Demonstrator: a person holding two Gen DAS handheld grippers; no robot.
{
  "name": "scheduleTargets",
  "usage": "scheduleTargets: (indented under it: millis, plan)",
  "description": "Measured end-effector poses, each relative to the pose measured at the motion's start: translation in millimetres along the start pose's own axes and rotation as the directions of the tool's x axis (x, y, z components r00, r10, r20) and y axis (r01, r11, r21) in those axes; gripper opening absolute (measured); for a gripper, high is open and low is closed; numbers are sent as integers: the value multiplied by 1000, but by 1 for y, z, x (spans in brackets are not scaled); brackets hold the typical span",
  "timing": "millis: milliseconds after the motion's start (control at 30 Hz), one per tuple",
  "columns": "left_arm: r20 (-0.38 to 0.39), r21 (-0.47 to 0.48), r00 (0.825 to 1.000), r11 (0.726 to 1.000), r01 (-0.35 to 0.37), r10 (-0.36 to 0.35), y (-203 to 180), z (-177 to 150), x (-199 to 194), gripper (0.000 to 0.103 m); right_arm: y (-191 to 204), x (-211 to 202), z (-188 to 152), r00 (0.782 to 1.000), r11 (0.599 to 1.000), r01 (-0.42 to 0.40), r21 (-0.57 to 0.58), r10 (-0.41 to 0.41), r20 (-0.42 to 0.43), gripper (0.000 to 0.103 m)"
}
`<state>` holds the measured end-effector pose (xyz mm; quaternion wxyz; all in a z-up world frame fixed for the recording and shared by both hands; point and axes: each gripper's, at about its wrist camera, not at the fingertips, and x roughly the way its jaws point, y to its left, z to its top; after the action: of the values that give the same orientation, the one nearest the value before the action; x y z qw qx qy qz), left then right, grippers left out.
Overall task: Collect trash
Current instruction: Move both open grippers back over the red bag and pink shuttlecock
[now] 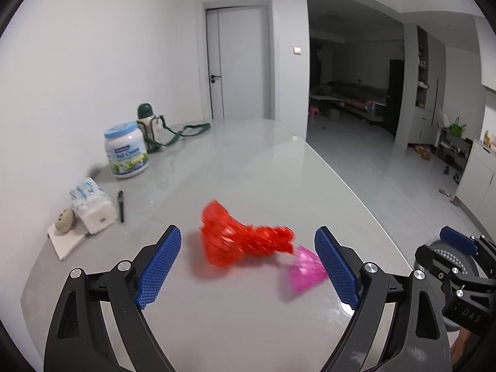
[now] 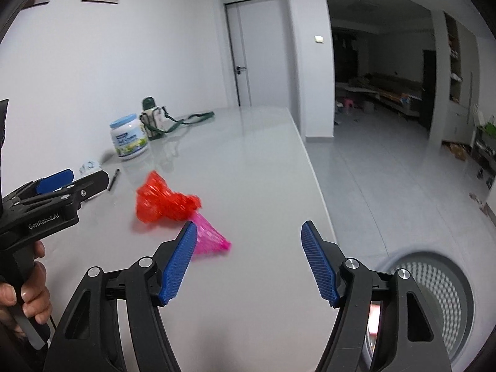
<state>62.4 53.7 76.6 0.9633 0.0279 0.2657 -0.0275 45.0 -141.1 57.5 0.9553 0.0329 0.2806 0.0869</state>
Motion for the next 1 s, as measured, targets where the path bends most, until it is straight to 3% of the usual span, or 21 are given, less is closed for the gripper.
scheduleTargets:
  millis: [167, 333, 533, 733, 1000]
  plan:
    - [42, 1, 999, 999, -32, 32, 21, 27, -5, 87, 19, 1, 37, 998, 999, -20, -44, 23, 53, 67]
    - [63, -1, 996, 998, -63, 63, 37, 44, 1, 91, 31, 8, 58, 996, 998, -39, -53, 43, 82, 73]
    - [1, -11, 996, 996, -85, 85, 51, 28, 36, 91, 42, 56, 37, 998, 997, -42, -57, 40, -44, 73]
    - [-55, -31, 997, 997, -64, 62, 62, 11, 68, 91, 51, 100, 5, 986, 997, -33, -63, 22, -168, 73]
    - [-129, -78, 991, 995, -56, 45, 75, -11, 101, 91, 56, 122, -16, 972, 986, -25, -164, -15, -236, 73]
